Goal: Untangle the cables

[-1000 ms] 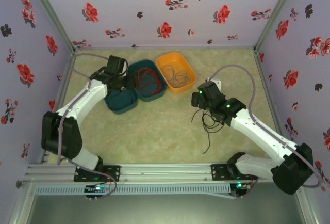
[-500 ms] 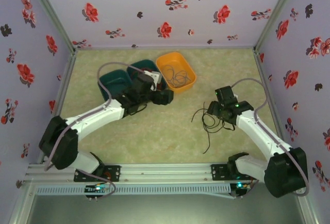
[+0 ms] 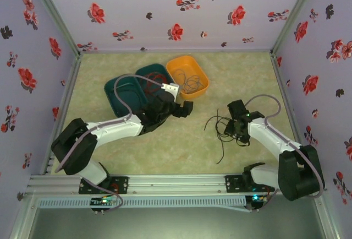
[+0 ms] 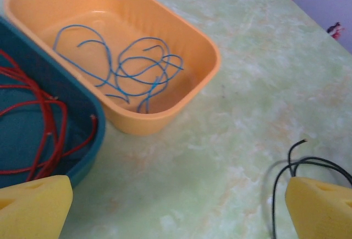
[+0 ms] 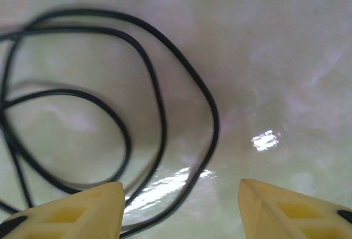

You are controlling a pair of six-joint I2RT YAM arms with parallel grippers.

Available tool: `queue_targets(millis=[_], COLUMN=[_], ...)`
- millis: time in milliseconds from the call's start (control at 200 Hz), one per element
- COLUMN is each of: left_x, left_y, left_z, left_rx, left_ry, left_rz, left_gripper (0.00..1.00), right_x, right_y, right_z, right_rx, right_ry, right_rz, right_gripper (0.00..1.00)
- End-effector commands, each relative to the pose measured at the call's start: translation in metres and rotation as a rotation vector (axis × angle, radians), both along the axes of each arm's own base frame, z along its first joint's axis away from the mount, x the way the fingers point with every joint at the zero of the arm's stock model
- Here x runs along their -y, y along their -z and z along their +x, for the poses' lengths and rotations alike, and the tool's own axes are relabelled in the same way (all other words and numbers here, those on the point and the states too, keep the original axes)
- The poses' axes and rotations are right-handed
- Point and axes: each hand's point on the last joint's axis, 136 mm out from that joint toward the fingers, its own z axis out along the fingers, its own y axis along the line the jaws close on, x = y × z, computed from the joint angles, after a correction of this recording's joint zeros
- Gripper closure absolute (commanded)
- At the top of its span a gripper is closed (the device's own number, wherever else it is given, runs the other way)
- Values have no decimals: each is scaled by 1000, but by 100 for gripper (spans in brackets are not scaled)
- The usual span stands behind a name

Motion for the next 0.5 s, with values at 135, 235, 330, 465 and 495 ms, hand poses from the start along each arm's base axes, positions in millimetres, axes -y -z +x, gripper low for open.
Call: queue_targets(millis=[135,235,330,465,495], left_x=[-22,-22,-22,-24,-25], left_y=[-22,-21,-21,-24,-24], left_z=[8,8,8,9,9], left_rx=[86,78,79,83,84], left_ry=[-104,-111,-113,-121,-125], left_rz=[-5,-9,-13,-9,-9], left_gripper=[0,0,0,0,0], right_x=[8,9,8,1,-1], right_y=[13,18,22,27,27], right_z=[-3,-2,1,3,3], right_rx=[10,6,4,2,2], right_ry=[105,115,120,114,111], right_rz=[7,9,20,56,63], right_gripper=[48,51,56,72,77])
